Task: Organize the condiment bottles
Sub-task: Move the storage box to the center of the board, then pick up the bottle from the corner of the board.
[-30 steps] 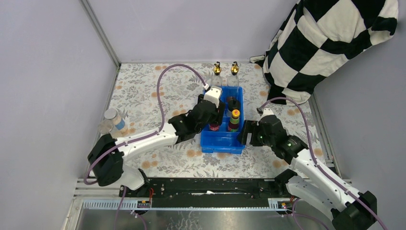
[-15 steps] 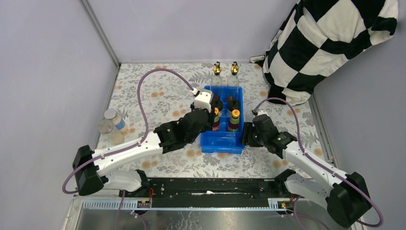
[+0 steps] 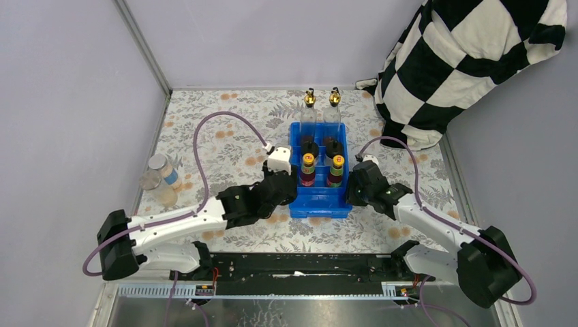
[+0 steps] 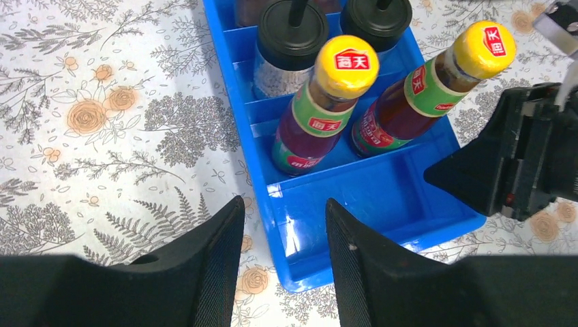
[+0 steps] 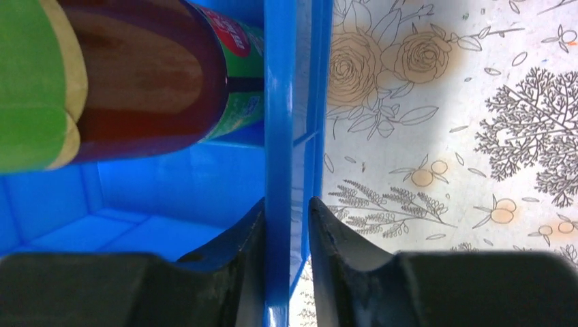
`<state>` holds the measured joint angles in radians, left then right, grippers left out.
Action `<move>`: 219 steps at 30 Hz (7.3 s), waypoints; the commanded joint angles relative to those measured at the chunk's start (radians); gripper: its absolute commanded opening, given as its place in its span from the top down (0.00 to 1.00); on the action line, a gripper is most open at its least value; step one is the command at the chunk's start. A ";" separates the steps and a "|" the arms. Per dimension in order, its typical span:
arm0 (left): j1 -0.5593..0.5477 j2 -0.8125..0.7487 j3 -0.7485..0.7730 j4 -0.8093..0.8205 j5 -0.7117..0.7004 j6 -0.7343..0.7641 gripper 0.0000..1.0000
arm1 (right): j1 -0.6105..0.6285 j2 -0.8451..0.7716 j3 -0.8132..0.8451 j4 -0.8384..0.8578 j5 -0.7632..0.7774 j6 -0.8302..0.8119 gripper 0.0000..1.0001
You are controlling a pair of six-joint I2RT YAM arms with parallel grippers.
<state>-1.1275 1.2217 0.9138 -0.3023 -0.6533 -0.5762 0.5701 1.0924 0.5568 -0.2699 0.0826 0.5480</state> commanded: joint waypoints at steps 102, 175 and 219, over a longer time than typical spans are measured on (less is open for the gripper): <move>0.303 0.027 0.138 -0.155 -0.191 0.043 0.01 | -0.029 0.119 0.362 -0.040 0.171 -0.137 0.01; 1.357 0.139 0.237 -0.263 0.015 -0.162 0.04 | -0.029 0.090 0.251 -0.017 -0.081 -0.164 0.06; 1.355 0.329 0.314 -0.371 -0.014 -0.257 0.02 | -0.030 0.077 0.197 0.014 -0.147 -0.156 0.08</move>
<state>0.2253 1.4967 1.2430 -0.6357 -0.6643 -0.7879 0.5385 1.1812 0.7532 -0.2787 -0.0463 0.3901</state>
